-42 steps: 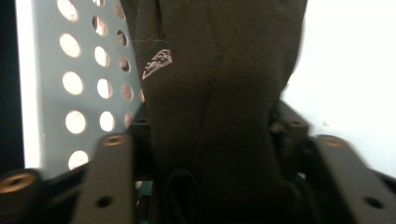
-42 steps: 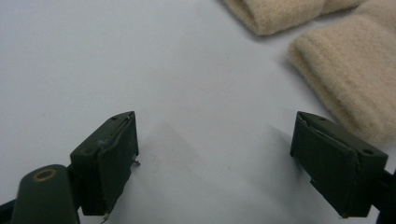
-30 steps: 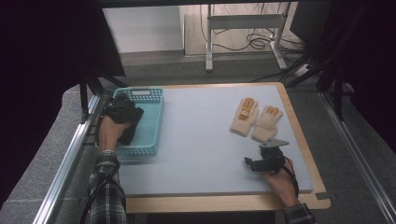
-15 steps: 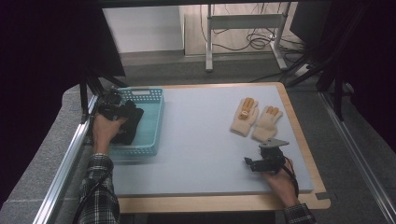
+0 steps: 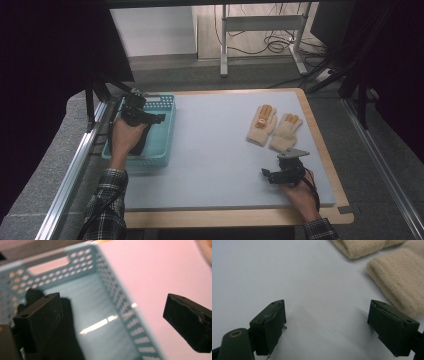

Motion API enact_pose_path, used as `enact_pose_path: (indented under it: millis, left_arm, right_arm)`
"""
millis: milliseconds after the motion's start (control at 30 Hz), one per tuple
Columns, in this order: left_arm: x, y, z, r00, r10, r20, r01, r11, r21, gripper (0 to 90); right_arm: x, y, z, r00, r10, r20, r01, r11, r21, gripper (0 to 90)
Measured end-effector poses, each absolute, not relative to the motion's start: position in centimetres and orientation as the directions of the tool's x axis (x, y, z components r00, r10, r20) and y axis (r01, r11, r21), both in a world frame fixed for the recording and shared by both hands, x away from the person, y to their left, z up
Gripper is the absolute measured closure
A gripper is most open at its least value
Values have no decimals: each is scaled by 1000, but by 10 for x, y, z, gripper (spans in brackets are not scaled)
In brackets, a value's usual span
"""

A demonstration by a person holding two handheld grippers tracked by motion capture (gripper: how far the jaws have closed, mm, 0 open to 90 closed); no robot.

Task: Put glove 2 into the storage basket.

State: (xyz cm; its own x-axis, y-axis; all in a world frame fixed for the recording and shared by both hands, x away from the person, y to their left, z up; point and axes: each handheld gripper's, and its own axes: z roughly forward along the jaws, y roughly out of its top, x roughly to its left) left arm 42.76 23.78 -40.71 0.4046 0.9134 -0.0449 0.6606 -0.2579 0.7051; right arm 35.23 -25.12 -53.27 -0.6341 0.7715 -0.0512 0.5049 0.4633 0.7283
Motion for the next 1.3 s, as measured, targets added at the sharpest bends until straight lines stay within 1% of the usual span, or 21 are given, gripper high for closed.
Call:
enact_pose_path:
  millis: [133, 267, 367, 567, 1000, 1233, 1300]
  left_arm:
    - [417, 214, -399, 463, 886, -31, 621, -299, 725, 6]
    - [404, 193, -391, 506, 862, 32, 580, -368, 727, 0]
    - [394, 180, -388, 538, 842, 26, 555, -378, 741, 0]
    - [378, 157, -389, 593, 803, 60, 508, -431, 746, 0]
    - [344, 116, -426, 683, 729, 32, 446, -452, 773, 0]
    - [324, 106, -451, 707, 707, 16, 439, -457, 774, 6]
    - [319, 104, -460, 708, 706, -1, 446, -446, 776, 7]
  right_arm:
    - [352, -251, -533, -634, 772, -51, 505, 463, 728, 145]
    - [352, -251, -533, -634, 772, -51, 505, 463, 728, 145]
    - [352, -251, -533, -633, 772, -51, 507, 464, 727, 145]
    - [352, -251, -533, -634, 772, -52, 505, 464, 728, 145]
    - [352, -251, -533, -634, 772, -49, 507, 463, 728, 145]
    - [352, -251, -533, -633, 773, -49, 507, 461, 728, 145]
    - [352, -251, -533, -633, 773, -50, 506, 462, 728, 146]
